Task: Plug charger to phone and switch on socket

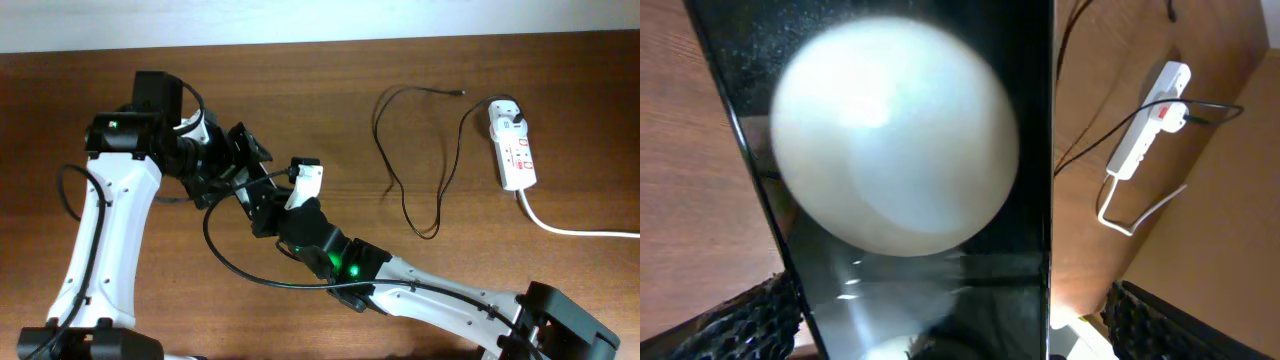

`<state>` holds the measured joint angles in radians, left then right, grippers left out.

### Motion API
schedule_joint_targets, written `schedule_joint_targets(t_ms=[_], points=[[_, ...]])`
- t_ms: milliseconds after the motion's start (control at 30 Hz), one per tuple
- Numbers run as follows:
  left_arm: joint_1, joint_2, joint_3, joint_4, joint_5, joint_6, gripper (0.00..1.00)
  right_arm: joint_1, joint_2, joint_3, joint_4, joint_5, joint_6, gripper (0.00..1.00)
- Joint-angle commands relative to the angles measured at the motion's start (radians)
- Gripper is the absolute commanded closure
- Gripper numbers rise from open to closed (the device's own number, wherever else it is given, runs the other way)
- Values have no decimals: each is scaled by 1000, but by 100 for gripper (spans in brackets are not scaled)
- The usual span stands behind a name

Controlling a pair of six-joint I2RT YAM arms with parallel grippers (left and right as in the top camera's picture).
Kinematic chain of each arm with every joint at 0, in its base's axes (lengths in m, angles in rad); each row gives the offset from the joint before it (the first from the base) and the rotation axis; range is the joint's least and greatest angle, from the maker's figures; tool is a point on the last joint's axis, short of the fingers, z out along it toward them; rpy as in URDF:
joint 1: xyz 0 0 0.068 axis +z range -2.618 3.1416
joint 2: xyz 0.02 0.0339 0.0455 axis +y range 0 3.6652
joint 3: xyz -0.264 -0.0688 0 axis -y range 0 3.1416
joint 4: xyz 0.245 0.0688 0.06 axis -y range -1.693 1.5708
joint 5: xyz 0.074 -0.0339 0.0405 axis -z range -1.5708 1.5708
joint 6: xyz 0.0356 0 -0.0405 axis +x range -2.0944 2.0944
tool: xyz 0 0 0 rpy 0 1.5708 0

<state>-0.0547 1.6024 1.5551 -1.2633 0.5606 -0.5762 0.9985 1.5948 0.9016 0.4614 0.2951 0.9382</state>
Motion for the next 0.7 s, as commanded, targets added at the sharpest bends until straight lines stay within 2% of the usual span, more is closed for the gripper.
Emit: schedule_joint_targets(t_ms=[0,100,267,400,567,600,667], points=[[-1,-19,13,-5,-8,5,1,8,4,21,-3,13,-17,85],[-1,-19,13,-5,-8,5,1,7,4,21,-18,35,-17,86],[-1,-19,13,-5,-8,5,1,7,-17,21,-138,32,-17,96],[-1,-19,13,-5,-8,5,1,-12,-123,21,-341,47,-14,96],[-1,-19,13,-5,-8,5,1,-70,-256,20,-652,20,145,96],[-1,-19,13,-5,-8,5,1,-71,-275,20,-663,-21,145,96],[-1,-19,13,-5,-8,5,1,-72,-309,20,-692,-71,236,96]])
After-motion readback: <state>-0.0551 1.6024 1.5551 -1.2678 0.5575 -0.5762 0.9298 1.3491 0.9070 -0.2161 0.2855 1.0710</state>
